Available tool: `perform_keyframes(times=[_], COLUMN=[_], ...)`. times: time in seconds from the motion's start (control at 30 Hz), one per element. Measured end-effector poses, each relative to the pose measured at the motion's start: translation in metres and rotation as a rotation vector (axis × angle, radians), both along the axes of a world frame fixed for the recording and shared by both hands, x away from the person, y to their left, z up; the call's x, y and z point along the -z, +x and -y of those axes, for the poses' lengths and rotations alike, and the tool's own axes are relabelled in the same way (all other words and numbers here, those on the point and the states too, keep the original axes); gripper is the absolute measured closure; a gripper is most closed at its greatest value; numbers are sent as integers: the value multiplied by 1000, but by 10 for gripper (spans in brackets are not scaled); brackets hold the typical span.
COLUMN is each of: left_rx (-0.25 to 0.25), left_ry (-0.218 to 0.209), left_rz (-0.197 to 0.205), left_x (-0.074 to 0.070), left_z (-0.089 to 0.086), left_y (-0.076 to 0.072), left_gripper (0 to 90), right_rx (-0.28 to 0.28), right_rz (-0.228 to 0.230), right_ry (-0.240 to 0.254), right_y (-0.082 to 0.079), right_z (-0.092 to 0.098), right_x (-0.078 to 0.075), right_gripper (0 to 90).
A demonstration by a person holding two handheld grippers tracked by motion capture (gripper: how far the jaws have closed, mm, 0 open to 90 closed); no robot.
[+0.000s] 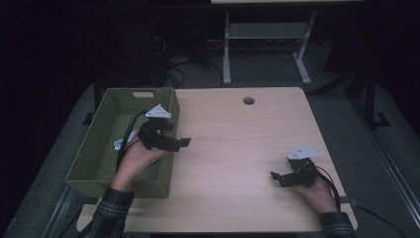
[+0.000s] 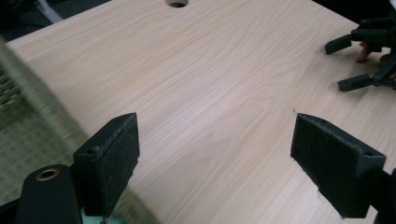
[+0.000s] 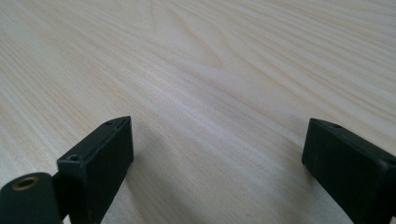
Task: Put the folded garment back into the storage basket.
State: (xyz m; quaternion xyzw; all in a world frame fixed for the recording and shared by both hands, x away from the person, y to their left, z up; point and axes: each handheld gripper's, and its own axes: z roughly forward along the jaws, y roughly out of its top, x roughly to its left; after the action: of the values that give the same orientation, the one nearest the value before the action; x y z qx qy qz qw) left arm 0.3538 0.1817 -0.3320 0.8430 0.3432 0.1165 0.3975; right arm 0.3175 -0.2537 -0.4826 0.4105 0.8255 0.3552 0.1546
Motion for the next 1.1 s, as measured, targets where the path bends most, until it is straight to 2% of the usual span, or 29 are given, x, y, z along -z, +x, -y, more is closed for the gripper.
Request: perform_keyframes(times=[0.23,0.43,0.57,0.7,0.87,0.93,1.1], left_rx=[45,61,69,71,49,47,58], left_ry=[-5,-3,14,27,40,59,107], left_rz=[17,28,39,34,50,53,26], left_x=[10,28,45,60,81,90,110], left_z=[31,54,68,78,85,86,91], left_y=[-7,-12,-17,-20,-22,-21,-21], left_gripper=[150,149,147,146,146,145,145], right_rx=[0,0,2,0,4,2,2], right_rz=[0,0,-1,0,-2,-1,-1], right_ry=[0,0,3,0,6,2,2], right_y=[0,0,0,0,0,0,0], right_z=[0,0,0,0,0,0,0], right_x=[0,0,0,0,0,0,0], right_gripper=[86,86,86,86,86,85,86])
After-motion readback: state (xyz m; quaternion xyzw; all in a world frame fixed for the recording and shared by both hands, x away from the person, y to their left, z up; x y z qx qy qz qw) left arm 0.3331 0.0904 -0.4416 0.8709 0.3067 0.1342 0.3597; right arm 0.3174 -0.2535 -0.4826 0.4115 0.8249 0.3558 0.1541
